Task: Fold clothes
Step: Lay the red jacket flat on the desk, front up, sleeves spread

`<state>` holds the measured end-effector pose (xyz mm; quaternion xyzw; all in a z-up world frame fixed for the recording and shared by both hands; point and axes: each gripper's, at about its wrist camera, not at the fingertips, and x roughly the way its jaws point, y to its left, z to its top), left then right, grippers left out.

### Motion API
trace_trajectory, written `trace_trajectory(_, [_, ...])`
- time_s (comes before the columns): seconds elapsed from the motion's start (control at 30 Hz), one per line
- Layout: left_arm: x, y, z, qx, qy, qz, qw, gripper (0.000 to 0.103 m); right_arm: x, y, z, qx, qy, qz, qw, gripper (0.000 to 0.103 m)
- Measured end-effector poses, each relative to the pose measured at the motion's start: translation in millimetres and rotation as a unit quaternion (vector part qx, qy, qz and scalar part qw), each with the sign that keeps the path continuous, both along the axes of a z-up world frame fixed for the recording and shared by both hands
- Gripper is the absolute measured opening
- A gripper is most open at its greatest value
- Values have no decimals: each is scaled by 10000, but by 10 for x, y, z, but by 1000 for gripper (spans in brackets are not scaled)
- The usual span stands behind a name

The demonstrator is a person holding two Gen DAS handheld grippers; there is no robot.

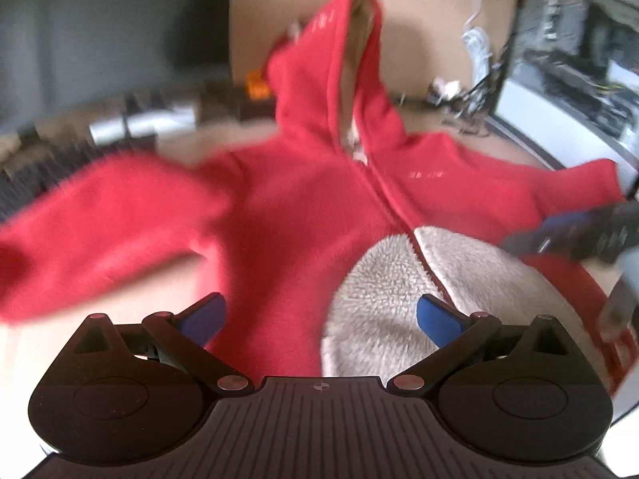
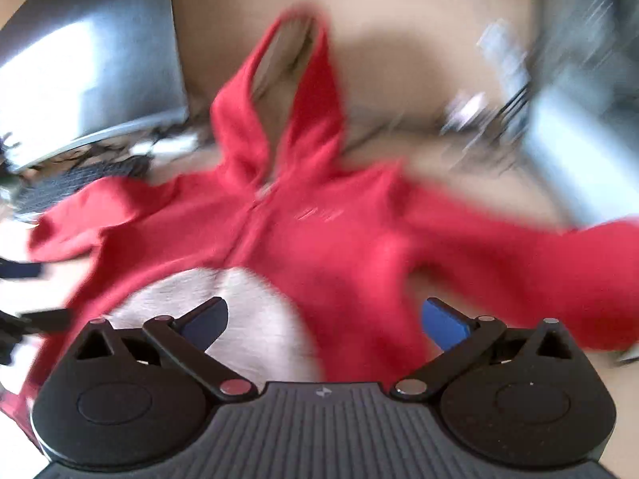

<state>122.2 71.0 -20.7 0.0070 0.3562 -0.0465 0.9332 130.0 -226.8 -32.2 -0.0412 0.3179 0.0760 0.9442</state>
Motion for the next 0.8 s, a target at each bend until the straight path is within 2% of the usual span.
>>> trace_trajectory(0.03, [-143, 16, 39, 139, -54, -81, 9999, 103, -190, -44, 21, -303, -217, -63, 9993, 103])
trace_trajectory(0.1, [-417, 50, 70, 346, -31, -285, 9990, 103, -524, -112, -4, -734, -375, -102, 9965, 103])
trace_trajectory(0.27, [-965, 42, -30, 888, 225, -955, 9912, 103, -1151, -195, -247, -926, 56, -92, 9957, 103])
trace_trajectory(0.33, [-1122, 19, -117, 1171, 342, -1187, 9854, 103, -1241, -132, -359, -1095, 194, -117, 9937, 103])
trace_trajectory(0.4, [-1145, -6, -234, 1558, 386, -1196, 9798, 103, -1261, -33, -466, -1461, 175, -191, 9889, 103])
trace_trajectory(0.47, [-1107, 12, -270, 1672, 357, -1084, 9793, 103, -1190, 39, -575, -2052, 115, -377, 9779, 103])
trace_trajectory(0.57, [-1054, 99, -189, 1770, 213, -895, 9799, 103, -1033, 64, -617, -2943, -89, -764, 9526, 103])
trace_trajectory(0.63, [-1040, 176, -97, 1910, 123, -748, 9787, 103, -1005, -63, -320, -2745, -369, -1016, 9555, 103])
trace_trajectory(0.73, [-1020, 291, 41, 2119, -13, -527, 9759, 103, -1083, -170, 47, -2300, -612, -1085, 9652, 103])
trace_trajectory(0.8, [-1025, 347, 129, 2215, -79, -428, 9742, 103, -1076, -170, -16, -2432, -168, -834, 9662, 103])
